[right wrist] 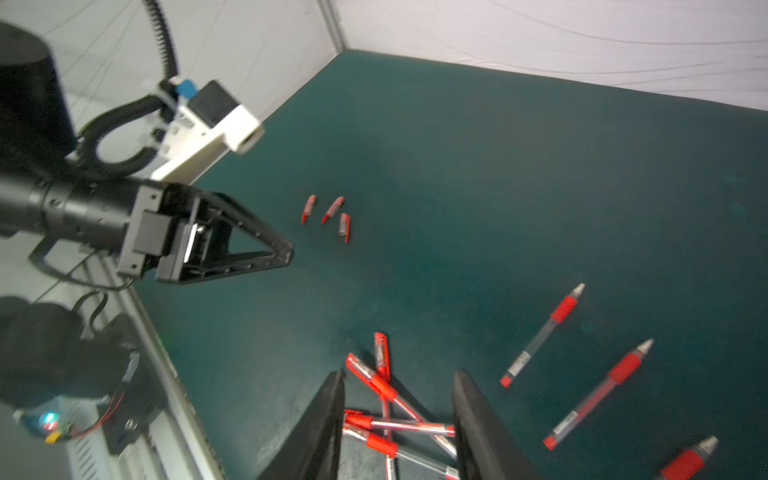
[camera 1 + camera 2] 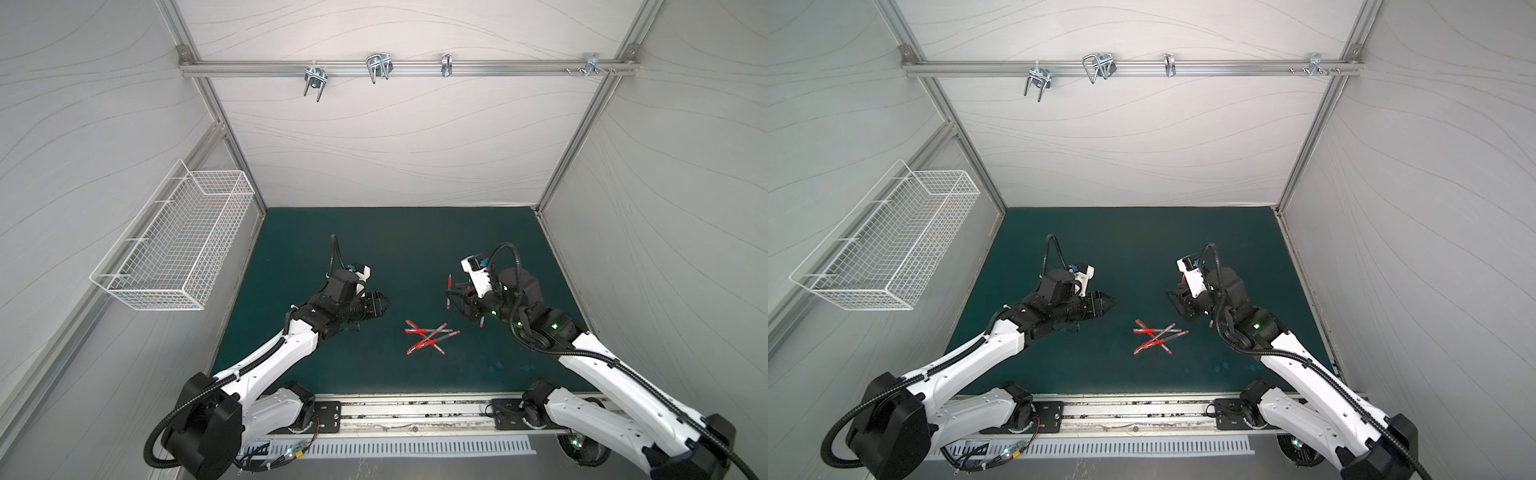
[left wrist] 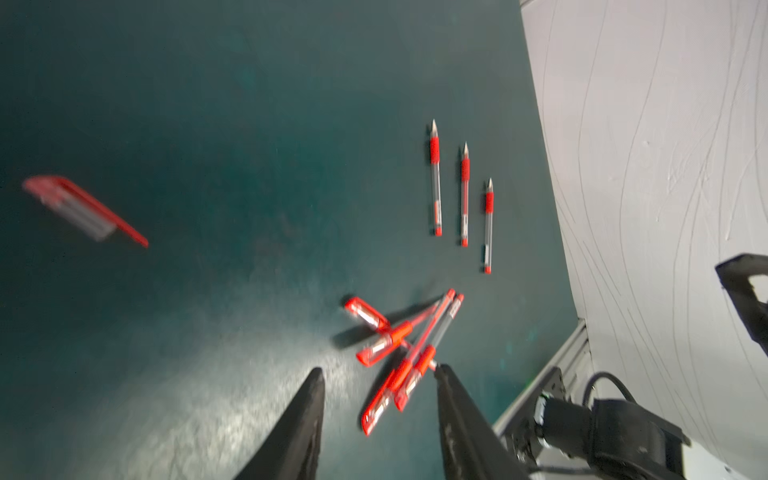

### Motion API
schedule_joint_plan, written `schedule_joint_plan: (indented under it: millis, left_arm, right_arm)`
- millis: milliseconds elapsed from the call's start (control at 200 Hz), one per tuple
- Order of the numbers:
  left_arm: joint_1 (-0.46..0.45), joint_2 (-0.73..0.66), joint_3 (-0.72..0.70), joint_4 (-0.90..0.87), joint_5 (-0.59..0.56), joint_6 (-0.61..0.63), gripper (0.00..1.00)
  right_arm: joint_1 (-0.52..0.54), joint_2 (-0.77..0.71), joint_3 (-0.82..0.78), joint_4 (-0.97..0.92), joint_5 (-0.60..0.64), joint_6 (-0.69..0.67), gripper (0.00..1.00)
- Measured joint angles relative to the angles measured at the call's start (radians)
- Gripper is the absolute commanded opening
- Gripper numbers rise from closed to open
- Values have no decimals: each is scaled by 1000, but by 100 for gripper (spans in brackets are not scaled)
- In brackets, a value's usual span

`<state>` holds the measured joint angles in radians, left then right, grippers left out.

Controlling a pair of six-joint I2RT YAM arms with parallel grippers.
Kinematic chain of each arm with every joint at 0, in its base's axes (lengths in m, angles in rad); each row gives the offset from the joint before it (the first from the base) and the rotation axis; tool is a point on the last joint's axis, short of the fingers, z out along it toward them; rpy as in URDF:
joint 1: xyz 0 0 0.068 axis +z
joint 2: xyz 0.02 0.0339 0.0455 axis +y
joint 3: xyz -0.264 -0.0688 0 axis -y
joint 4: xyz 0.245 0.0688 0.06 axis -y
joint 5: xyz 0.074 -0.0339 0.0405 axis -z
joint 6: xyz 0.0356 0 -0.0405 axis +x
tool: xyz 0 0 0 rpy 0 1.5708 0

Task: Remove pen caps from pens
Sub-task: Pick up the pen from the bottom-center of the table.

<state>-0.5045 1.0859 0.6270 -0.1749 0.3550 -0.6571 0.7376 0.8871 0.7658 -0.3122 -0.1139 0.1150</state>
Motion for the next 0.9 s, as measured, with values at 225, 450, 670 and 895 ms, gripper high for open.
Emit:
schedule_joint_plan:
  millis: [225,450,670,895]
  left_arm:
    - [0,-80,-85,-12,99,-60,45]
    - [0,-131,-187,0,223,-104,43]
    - [0,-187,-205,3,275,-122,43]
    - [0,-182,-205,13,293,-124,41]
  right_arm:
    - [158,71,-52,-48,0,-176,43]
    - [269,147,-104,-57,13,-336,66]
    - [322,271,-105,-57,83,-432,93]
    - [332,346,-105,-55,151,-461,77]
